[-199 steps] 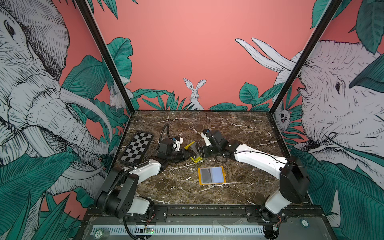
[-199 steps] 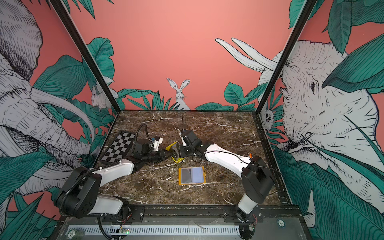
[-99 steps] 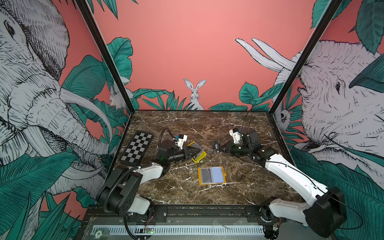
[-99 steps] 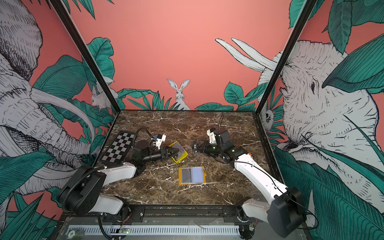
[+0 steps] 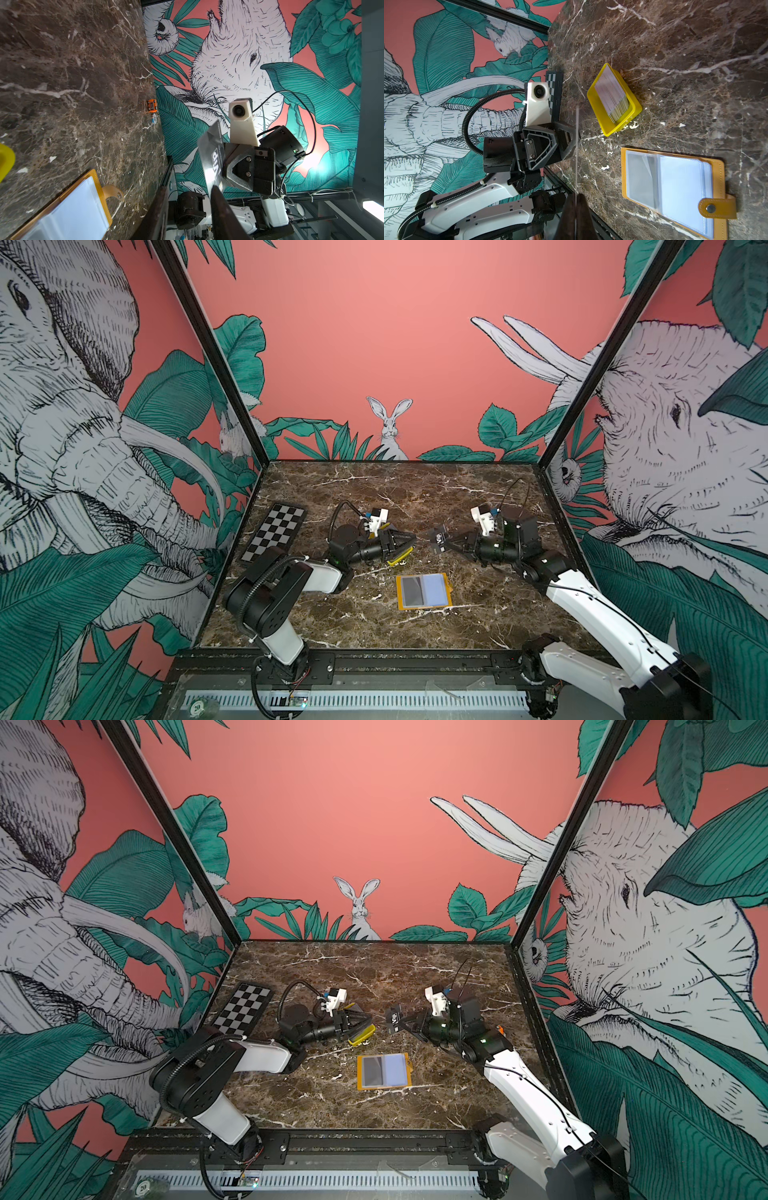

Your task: Put the credit cards into the card holder

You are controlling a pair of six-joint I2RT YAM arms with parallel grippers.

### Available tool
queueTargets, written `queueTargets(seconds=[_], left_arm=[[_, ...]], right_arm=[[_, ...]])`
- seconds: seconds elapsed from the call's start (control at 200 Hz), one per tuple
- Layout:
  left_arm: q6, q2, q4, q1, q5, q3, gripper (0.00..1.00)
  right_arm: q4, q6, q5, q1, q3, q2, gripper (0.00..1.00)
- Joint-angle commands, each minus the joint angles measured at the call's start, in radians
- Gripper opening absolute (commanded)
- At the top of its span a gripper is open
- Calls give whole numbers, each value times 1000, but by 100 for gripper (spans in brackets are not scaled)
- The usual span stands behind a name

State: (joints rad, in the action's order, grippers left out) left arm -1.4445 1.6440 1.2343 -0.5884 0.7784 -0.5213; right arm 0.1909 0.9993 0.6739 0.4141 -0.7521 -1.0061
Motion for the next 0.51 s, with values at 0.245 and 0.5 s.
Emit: queueTargets(seconds=[0.245, 0.5], left_arm=[[-107, -17, 129, -28, 39, -49, 34], [-116, -30, 113, -52, 54, -80, 30]], right_arm=[[-273, 34, 114, -15, 65, 20, 0], [-408, 102, 142, -14, 102, -10, 0]])
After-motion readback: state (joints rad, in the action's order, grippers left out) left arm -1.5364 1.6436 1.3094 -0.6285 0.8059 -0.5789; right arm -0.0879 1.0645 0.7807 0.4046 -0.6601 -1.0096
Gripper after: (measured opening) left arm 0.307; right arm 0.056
